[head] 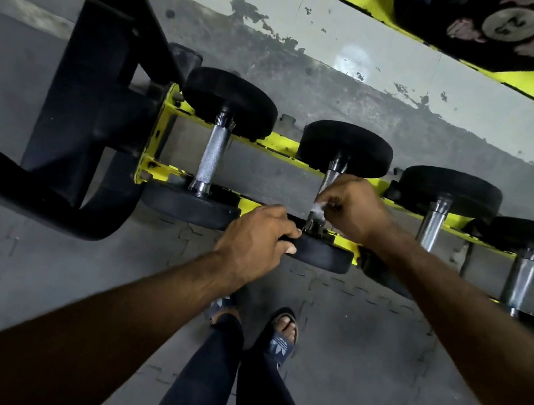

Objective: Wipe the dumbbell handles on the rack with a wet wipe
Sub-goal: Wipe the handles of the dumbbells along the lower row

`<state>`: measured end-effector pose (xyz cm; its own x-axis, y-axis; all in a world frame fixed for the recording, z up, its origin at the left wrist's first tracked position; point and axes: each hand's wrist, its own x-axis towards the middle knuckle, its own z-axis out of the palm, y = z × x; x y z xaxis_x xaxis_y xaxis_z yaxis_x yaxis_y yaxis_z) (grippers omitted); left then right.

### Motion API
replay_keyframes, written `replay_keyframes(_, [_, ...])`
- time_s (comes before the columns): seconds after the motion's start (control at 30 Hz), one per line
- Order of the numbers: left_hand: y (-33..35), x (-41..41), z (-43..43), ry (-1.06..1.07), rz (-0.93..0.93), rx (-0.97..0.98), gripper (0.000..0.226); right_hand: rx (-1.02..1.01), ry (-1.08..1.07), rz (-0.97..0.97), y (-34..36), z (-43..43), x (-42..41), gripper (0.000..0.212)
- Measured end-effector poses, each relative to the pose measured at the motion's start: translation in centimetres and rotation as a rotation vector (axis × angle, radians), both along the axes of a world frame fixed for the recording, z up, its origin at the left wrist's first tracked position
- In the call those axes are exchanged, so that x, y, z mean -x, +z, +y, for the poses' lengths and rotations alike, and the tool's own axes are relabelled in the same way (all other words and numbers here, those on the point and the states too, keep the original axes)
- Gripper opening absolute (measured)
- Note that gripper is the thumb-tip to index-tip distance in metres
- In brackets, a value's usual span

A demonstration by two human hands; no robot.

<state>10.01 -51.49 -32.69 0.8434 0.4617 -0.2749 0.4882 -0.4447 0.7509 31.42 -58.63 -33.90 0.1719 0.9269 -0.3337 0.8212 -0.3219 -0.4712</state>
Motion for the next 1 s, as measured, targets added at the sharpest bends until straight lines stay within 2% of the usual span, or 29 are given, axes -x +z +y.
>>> replay_keyframes(0.17, [-0.1, -0.2, 0.0, 0.001, -0.014, -0.019, 0.024, -0.135, -0.087, 0.038, 0.0, -2.3, 1.5, 0.031])
replay_keyframes(0.3, [0.0, -0.2, -0.3, 0.020, -0.015, -0.033, 0.021, -0.119, -0.442, 0.130, 0.3, -2.8, 2.8, 0.018])
replay_keyframes(0.37, [0.3, -0.4, -0.4, 0.025, 0.001, -0.037, 0.020, -0.120, -0.521, 0.122, -0.4, -2.7, 3.2, 0.014])
replay_keyframes(0.5, [0.4, -0.4, -0.7, 0.037, 0.016, -0.056, 0.018, -0.090, -0.380, -0.009, -1.8, -2.3, 3.1, 0.010])
replay_keyframes(0.63, [0.3, -0.2, -1.3, 0.085, -0.004, -0.077, 0.019, -0.152, -0.313, 0.011, -1.6, -2.1, 1.6, 0.016])
replay_keyframes(0.73, [0.5, -0.2, -1.7, 0.099, -0.009, -0.098, 0.020, -0.083, 0.190, -0.049, -0.8, -2.2, 0.6, 0.021])
replay_keyframes(0.8, [0.6, -0.2, -1.9, 0.101, -0.015, -0.112, 0.020, 0.000, 0.370, -0.045, -0.1, -2.0, 0.1, 0.020])
replay_keyframes(0.87, [0.5, -0.2, -2.2, 0.107, -0.013, -0.123, 0.020, -0.065, 0.275, -0.045, -0.5, -1.3, -0.8, 0.024])
replay_keyframes(0.93, [0.3, -0.1, -2.3, 0.123, -0.016, -0.119, 0.020, -0.136, 0.069, -0.058, -1.0, -0.4, -0.7, 0.029])
replay_keyframes(1.0, [0.1, 0.0, -2.5, 0.136, -0.027, -0.117, 0.021, -0.080, 0.015, -0.058, -1.2, 0.3, 0.1, 0.032])
